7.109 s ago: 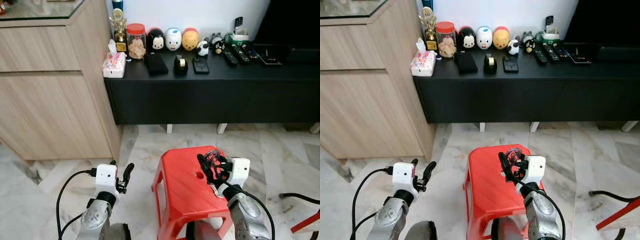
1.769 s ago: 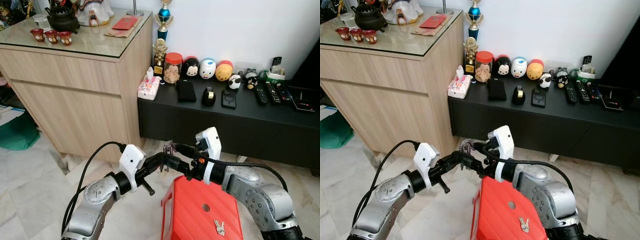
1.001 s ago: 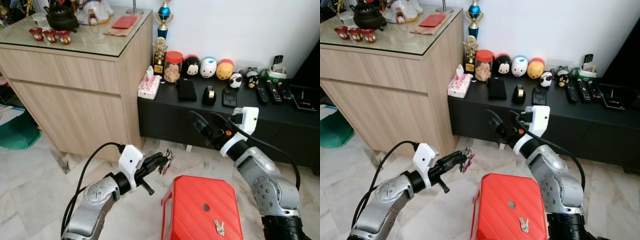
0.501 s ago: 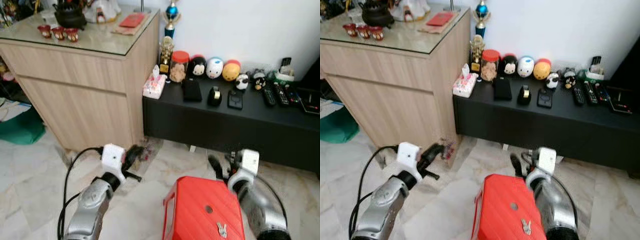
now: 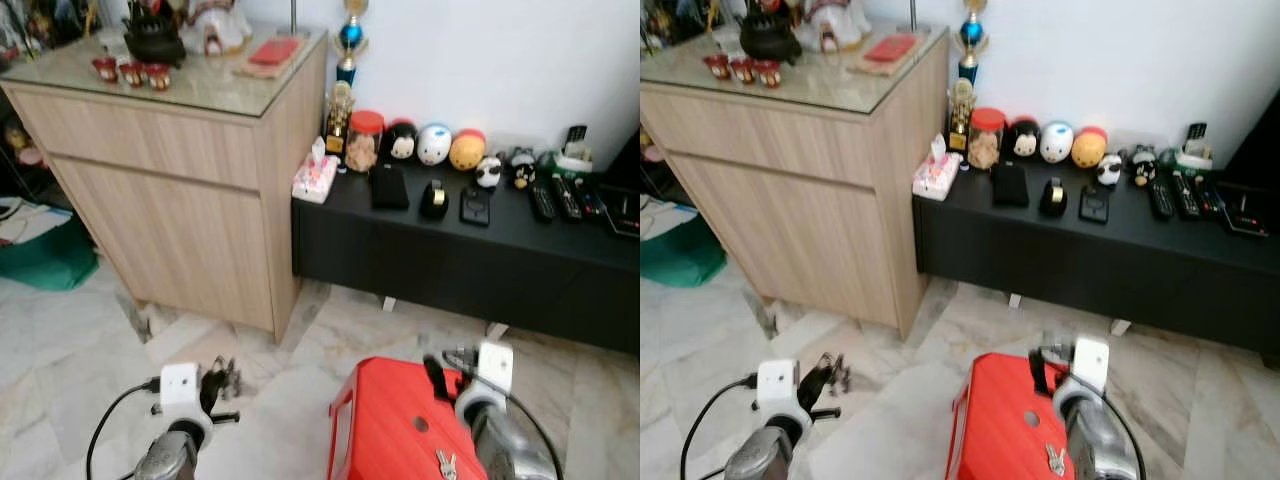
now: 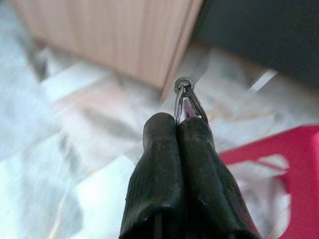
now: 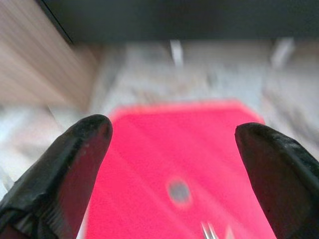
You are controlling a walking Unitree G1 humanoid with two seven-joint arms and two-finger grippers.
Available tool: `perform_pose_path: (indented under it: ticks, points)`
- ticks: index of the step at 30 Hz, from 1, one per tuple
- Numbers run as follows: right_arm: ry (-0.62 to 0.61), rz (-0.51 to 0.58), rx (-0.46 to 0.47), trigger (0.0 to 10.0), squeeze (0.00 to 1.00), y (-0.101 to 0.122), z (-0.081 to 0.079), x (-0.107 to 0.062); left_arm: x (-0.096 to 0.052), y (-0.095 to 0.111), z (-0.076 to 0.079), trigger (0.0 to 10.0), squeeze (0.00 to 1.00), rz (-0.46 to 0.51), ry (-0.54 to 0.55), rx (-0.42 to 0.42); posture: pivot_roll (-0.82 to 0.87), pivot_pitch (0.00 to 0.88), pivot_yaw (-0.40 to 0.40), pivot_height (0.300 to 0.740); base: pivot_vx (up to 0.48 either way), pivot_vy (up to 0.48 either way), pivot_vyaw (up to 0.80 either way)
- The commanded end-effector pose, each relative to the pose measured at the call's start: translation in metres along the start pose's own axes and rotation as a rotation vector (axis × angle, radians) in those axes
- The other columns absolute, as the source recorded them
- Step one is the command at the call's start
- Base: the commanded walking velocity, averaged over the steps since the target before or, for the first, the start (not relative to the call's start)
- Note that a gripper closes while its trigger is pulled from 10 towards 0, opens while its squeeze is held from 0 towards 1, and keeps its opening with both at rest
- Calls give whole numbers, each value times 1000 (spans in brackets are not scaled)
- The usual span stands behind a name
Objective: Hang keys on a hook
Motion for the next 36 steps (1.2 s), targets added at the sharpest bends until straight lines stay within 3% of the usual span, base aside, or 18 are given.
perform_pose_path:
  ticks: [1,8,10,11,12,14,15,16,17,18,20,21,23,26,28,31,34,36]
  points:
    - [-13,-4,11,10000,0,-6,3,-1,-4,-14,-7,10000,0,-50,22,19,17,0,-59,740,0,0,0]
    - [-38,-192,-59,10000,0,-57,5,-13,-17,-57,-23,10000,0,-211,103,-5,18,0,-53,740,0,0,0]
    - [-40,-240,-66,10000,0,-69,5,-17,-23,-65,-35,10000,0,-244,184,-122,23,0,-56,740,0,0,0]
    - [-54,-276,-73,10000,0,-79,8,-22,-31,-76,-53,10000,0,-291,300,-211,26,0,-56,740,0,0,0]
    - [-58,-286,-69,10000,0,-84,9,-24,-41,-88,-64,10000,0,-394,364,-160,26,0,-55,740,0,0,0]
    - [-57,-285,-66,10000,0,-84,9,-24,-44,-92,-66,10000,0,-430,370,-123,26,0,-55,740,0,0,0]
    - [-46,-288,-62,10000,0,-86,9,-25,-38,-92,-46,10000,0,-474,130,116,20,0,-58,740,0,0,0]
    - [-46,-288,-62,10000,0,-86,9,-25,-38,-92,-46,10000,0,-474,130,116,20,0,-58,740,0,0,0]
    - [-40,-288,-60,10000,0,-87,10,-26,-32,-87,-26,10000,0,-455,-59,237,27,0,-60,740,0,0,0]
    - [-39,-286,-59,10000,0,-87,10,-26,-30,-82,-23,10000,0,-421,-80,215,27,0,-60,740,0,0,0]
    - [-44,-285,-59,10000,0,-87,11,-26,-21,-61,-39,10000,0,-306,61,38,26,0,-59,740,0,0,0]
    - [-49,-289,-58,10000,0,-89,15,-28,-20,-44,-68,10000,0,-226,278,-124,28,0,-64,740,0,0,0]
    - [-52,-296,-57,10000,0,-93,17,-30,-27,-43,-91,10000,0,-234,446,-164,31,0,-70,740,0,0,0]
    - [-43,-315,-56,10000,0,-100,18,-34,-32,-64,-81,10000,0,-369,380,-117,19,0,-71,740,0,0,0]
    - [-42,-320,-48,10000,0,-102,20,-36,-29,-73,-59,10000,0,-410,231,-50,19,0,-71,740,0,0,0]
    - [-46,-325,-44,10000,0,-104,24,-38,-22,-70,-39,10000,0,-353,128,-59,21,0,-75,740,0,0,0]
    - [-56,-338,-44,10000,0,-108,29,-41,-13,-59,-30,10000,0,-256,132,-76,23,0,-79,740,0,0,0]
    - [-58,-340,-42,10000,0,-109,30,-42,-14,-61,-28,10000,0,-264,128,-51,22,0,-79,740,0,0,0]
Point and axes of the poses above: a point about 5 cm out from each wrist's last joint towards the gripper, its own x axis pointing out of the wrist towards the gripper, its own y axis along the axis of the wrist's last joint, z = x × y, the point moved 4 cm from there along x, pointing out of the wrist towards the gripper, and after that the axes turned 13 degrees about -x, right-handed, at the moved point
